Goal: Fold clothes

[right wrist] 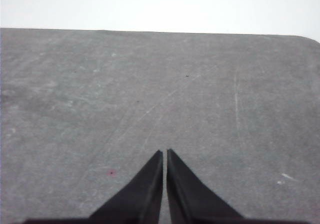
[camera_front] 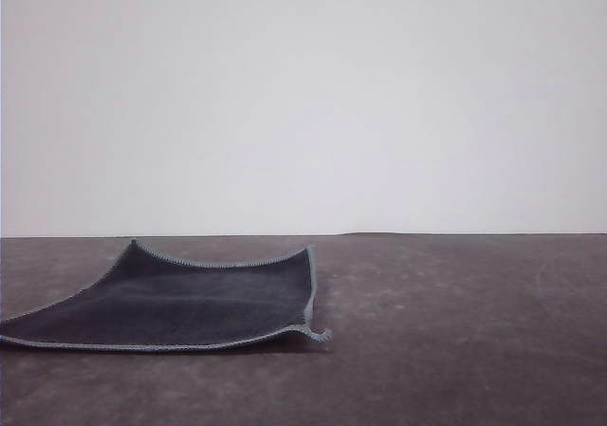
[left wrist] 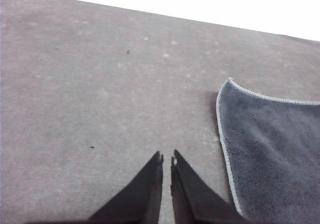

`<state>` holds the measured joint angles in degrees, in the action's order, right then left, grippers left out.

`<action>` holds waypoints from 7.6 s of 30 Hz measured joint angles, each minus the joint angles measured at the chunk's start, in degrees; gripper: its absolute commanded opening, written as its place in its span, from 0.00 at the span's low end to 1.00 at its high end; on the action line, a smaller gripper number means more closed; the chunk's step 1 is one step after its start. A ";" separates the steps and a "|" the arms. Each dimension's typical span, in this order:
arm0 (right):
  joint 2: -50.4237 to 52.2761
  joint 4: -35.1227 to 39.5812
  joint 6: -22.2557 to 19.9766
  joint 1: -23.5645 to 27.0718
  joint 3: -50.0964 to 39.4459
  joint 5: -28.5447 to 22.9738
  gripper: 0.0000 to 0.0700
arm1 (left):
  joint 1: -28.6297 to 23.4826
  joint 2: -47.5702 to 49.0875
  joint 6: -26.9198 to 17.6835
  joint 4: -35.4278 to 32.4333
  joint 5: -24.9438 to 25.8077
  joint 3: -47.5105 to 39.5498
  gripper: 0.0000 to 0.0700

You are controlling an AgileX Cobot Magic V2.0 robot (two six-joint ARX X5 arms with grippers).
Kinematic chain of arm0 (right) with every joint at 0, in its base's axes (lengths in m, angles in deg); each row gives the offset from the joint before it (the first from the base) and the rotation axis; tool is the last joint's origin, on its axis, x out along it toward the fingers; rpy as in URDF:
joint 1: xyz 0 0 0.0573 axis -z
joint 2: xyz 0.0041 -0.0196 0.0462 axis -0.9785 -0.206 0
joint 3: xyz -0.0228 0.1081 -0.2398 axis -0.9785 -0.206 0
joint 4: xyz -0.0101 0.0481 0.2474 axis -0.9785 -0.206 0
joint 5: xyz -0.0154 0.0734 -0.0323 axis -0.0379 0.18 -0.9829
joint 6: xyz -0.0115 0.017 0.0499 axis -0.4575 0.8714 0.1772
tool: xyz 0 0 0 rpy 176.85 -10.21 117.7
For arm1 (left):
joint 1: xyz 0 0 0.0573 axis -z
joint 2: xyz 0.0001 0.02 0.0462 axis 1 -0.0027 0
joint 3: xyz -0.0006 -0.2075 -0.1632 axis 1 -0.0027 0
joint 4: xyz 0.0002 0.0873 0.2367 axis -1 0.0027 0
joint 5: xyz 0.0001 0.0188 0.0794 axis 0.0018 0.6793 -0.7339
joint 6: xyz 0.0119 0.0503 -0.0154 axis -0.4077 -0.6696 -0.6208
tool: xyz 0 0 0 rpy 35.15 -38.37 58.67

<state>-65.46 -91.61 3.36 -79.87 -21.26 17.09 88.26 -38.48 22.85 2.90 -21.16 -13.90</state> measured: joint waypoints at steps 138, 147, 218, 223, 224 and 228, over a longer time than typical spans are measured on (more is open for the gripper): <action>-118.97 10.78 16.88 -21.18 75.95 32.81 0.29 | 1.33 -114.09 -3.14 2.57 35.40 70.83 0.43; -118.97 10.78 16.88 -21.27 75.95 32.89 0.00 | 1.33 -114.09 -3.16 3.30 36.26 70.83 0.00; -119.21 -36.21 -4.81 -21.90 77.24 63.89 0.43 | -0.09 -114.18 -32.67 65.45 41.72 80.60 0.57; -119.06 -36.52 -5.81 -21.66 77.24 62.49 0.49 | -0.37 -114.18 -32.67 65.47 41.72 80.66 0.57; -118.78 -36.59 -5.94 -21.52 77.23 61.42 0.49 | -0.49 -114.18 -32.67 65.47 41.72 80.69 0.57; -112.99 -37.41 -6.38 -20.60 76.78 56.67 0.49 | -1.02 -113.43 -32.67 65.47 41.66 80.69 0.57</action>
<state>-178.45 -129.02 -3.02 -100.47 55.52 73.76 87.25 -151.91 -9.82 68.37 20.50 66.79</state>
